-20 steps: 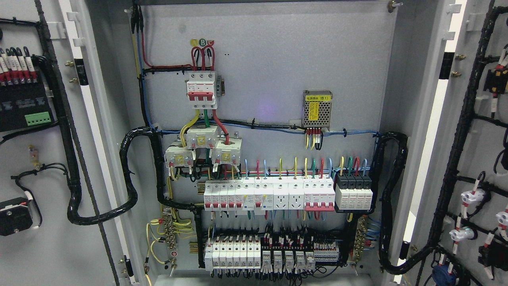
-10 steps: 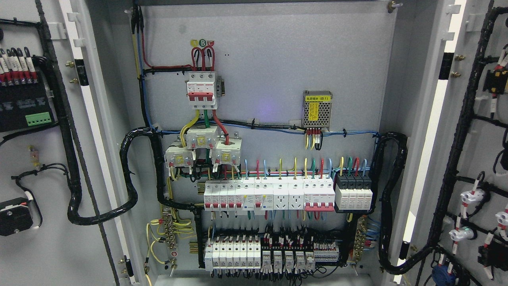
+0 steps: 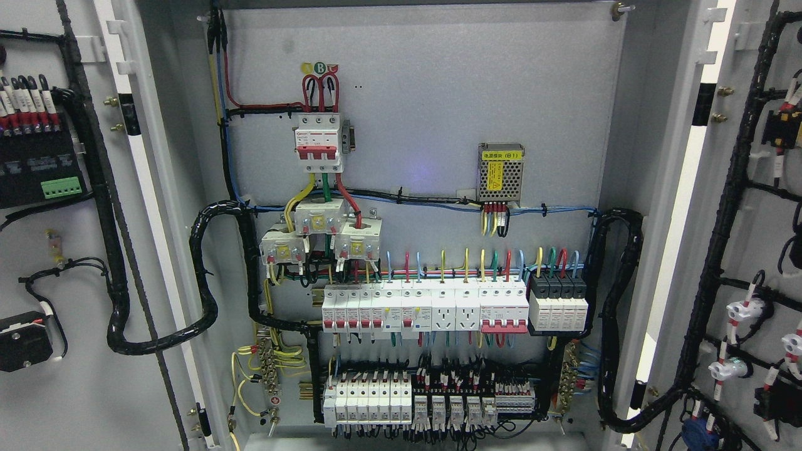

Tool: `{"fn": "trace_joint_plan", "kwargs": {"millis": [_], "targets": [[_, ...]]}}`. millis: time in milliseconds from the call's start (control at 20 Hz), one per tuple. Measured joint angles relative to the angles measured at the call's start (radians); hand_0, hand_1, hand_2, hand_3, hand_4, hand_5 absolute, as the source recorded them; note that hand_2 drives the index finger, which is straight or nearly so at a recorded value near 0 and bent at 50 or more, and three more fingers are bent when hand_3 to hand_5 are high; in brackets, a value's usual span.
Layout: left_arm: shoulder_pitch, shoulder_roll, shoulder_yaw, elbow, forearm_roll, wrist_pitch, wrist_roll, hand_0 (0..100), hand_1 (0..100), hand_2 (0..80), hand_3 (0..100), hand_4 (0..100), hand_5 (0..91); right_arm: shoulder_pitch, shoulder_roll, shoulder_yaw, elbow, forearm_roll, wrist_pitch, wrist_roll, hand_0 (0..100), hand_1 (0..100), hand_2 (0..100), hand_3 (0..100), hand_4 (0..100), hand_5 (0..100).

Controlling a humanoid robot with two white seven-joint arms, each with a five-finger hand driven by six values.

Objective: Open door with both hands

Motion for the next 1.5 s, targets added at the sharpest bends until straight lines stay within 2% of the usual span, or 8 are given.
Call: {"fn": "trace_joint_plan", "kwargs": {"millis": [300, 351, 501, 701, 901, 1002, 1302, 1502], "targets": [[-0.055, -0.046, -0.002, 0.244, 0.004, -0.002, -0.011, 0, 0, 0.0, 0, 3, 0.0, -0.119, 0.084, 0.004, 0.282, 0.002, 0.001, 0.004, 0, 0, 0, 0, 0, 0], [-0.068, -0.056, 0.001, 0.286, 0.004, 0.003, -0.015, 0, 0, 0.0, 0, 3, 0.0, -0.145, 0.099, 0.004, 0.327, 0.002, 0.022, 0.005, 0, 0, 0, 0, 0, 0], [-0.113, -0.089, 0.019, 0.408, 0.004, 0.08, -0.034, 0, 0, 0.0, 0, 3, 0.0, -0.224, 0.143, 0.001, 0.464, 0.002, 0.155, 0.007, 0, 0, 0, 0, 0, 0], [-0.174, -0.131, 0.057, 0.533, 0.003, 0.28, -0.059, 0, 0, 0.0, 0, 3, 0.0, -0.323, 0.195, -0.018, 0.616, 0.002, 0.372, -0.003, 0, 0, 0, 0, 0, 0], [-0.222, -0.161, 0.101, 0.647, 0.002, 0.419, -0.063, 0, 0, 0.0, 0, 3, 0.0, -0.432, 0.236, -0.033, 0.76, 0.014, 0.52, -0.01, 0, 0, 0, 0, 0, 0], [-0.238, -0.172, 0.121, 0.694, 0.002, 0.47, -0.063, 0, 0, 0.0, 0, 3, 0.0, -0.486, 0.254, -0.039, 0.831, 0.044, 0.561, -0.04, 0, 0, 0, 0, 0, 0], [-0.263, -0.196, 0.173, 0.8, 0.0, 0.64, -0.064, 0, 0, 0.0, 0, 3, 0.0, -0.582, 0.299, -0.054, 0.975, 0.189, 0.658, -0.202, 0, 0, 0, 0, 0, 0], [-0.27, -0.206, 0.195, 0.848, -0.026, 0.673, -0.056, 0, 0, 0.0, 0, 3, 0.0, -0.616, 0.332, -0.06, 1.037, 0.266, 0.724, -0.236, 0, 0, 0, 0, 0, 0]]}}
